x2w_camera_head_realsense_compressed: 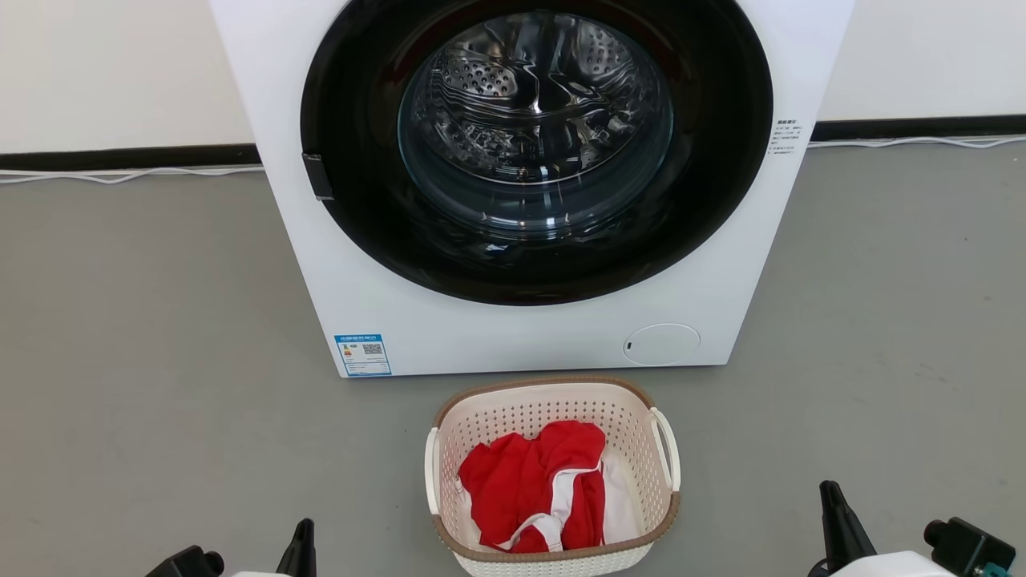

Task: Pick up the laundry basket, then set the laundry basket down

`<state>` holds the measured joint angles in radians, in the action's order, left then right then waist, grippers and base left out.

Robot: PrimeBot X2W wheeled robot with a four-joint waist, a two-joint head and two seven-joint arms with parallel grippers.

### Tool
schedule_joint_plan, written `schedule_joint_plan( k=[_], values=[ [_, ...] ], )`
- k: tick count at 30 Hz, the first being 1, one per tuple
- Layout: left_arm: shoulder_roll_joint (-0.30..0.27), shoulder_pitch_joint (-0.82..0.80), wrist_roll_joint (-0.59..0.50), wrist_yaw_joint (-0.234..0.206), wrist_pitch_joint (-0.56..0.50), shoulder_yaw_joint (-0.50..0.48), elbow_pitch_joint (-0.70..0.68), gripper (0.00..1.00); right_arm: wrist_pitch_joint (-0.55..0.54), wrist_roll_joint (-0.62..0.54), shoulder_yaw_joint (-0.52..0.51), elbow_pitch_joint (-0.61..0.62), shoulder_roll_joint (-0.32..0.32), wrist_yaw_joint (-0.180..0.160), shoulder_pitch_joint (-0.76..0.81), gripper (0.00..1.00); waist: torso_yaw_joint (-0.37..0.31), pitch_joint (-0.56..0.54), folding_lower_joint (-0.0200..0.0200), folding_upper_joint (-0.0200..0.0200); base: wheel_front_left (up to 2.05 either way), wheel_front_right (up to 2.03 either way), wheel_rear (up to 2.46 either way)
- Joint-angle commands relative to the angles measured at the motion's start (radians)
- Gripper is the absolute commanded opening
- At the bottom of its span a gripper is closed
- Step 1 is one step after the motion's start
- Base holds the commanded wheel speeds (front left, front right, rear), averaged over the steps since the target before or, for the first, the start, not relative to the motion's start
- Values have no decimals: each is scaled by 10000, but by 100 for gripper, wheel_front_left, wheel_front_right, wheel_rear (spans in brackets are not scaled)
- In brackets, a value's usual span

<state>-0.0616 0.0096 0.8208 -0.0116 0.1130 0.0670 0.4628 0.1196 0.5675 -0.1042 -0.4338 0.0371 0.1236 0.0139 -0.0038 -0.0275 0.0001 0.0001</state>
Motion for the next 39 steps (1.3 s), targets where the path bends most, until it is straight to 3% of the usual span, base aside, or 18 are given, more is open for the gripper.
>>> schedule_joint_plan(
  k=[1, 39],
  values=[
    [-22, -532, 270, 137, -43, -202, -335, 0, -106, 371, 21, 328, 83, 27, -551, 0, 1, 5, -1, -1, 0, 0, 0],
    [43, -841, 3912, 753, -1109, -975, -1215, 0, -1170, 5180, -35, 1076, 106, 48, -870, 0, 19, 149, -1, -1, 0, 0, 0]
  ],
)
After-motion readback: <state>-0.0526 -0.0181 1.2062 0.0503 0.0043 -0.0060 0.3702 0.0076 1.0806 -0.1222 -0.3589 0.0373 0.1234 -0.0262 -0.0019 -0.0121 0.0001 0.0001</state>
